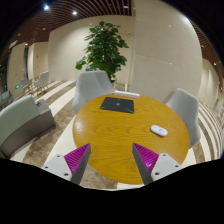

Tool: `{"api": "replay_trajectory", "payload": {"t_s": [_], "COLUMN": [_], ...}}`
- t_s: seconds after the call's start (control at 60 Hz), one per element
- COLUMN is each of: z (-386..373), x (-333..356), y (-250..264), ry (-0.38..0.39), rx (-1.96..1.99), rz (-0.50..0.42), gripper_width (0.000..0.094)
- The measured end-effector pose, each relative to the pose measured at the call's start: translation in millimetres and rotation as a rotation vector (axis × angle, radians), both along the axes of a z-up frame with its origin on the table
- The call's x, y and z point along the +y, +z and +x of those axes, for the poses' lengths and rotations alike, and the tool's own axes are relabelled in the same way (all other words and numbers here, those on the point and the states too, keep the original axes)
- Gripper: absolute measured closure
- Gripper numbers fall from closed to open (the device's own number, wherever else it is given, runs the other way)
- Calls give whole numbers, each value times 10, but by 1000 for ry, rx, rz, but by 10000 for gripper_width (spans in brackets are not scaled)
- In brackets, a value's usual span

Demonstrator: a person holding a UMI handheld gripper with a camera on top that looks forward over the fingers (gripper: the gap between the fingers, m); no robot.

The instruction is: Arrange mouse

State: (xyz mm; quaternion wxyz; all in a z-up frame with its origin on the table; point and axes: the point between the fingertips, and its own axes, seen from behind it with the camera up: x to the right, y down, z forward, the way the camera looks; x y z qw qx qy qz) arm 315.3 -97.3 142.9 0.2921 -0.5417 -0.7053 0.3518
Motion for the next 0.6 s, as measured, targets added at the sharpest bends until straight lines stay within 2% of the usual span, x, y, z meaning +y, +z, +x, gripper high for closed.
{"api": "replay_trajectory", "payload": {"t_s": [0.15, 0.367, 0.6], "z": [-137, -471, -868], "x": [429, 1471, 2135], "y": [-112, -329, -725], "ry": [-80, -186, -245], "rx": [3, 11, -3], "rz": [33, 77, 87], "gripper_width": [70, 67, 70]}}
